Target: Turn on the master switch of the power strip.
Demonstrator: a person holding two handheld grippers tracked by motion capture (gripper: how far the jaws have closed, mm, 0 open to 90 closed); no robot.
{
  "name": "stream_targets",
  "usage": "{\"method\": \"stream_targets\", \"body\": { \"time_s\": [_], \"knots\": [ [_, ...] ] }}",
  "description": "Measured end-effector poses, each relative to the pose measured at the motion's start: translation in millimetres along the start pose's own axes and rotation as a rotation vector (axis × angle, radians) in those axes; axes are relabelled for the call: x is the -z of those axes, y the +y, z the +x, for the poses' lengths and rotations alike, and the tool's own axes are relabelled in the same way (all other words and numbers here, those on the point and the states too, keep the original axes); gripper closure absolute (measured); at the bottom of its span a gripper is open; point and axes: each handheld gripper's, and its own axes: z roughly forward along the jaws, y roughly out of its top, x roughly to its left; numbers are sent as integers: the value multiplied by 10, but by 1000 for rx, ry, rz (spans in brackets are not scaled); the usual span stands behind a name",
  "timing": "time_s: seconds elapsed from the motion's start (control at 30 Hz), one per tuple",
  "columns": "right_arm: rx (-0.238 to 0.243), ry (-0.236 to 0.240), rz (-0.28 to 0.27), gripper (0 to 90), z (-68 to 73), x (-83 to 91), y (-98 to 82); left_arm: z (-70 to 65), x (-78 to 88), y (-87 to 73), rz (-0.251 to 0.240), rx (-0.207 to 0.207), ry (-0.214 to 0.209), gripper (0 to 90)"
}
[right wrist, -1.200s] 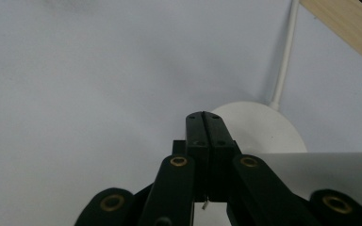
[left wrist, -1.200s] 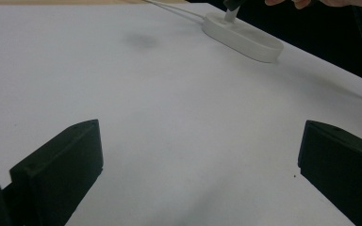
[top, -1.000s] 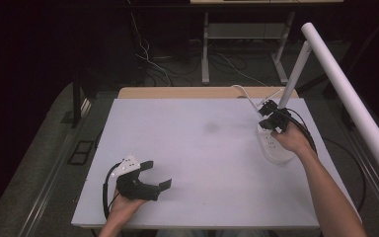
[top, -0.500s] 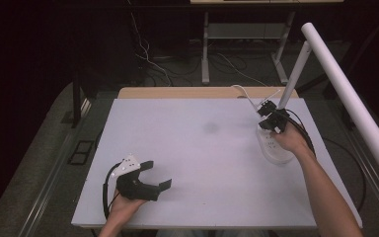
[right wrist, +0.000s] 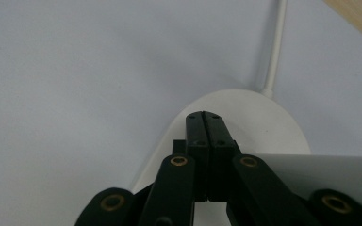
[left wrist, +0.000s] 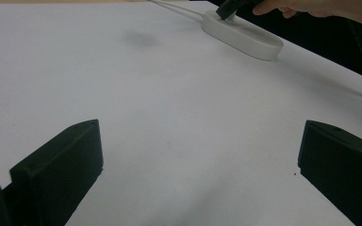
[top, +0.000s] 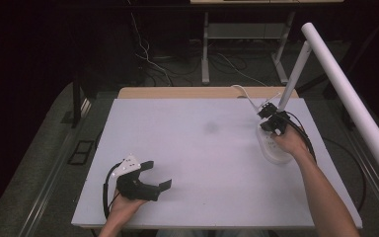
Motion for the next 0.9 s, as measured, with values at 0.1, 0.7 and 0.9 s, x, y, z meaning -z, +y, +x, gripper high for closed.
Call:
{"method": "stream_targets", "body": {
  "time_s": [0.1, 0.7, 0.9],
  "knots": [
    [6, 4, -8, 895, -9, -1, -11, 1, 3, 0, -1, -1, 1, 0],
    [-39, -38, -22, 898, 60, -38, -34, 22, 42, -5, -8, 1, 8, 0],
    [-42, -50, -24, 899, 74, -47, -45, 31, 53, -4, -11, 3, 12, 0]
  ]
}}
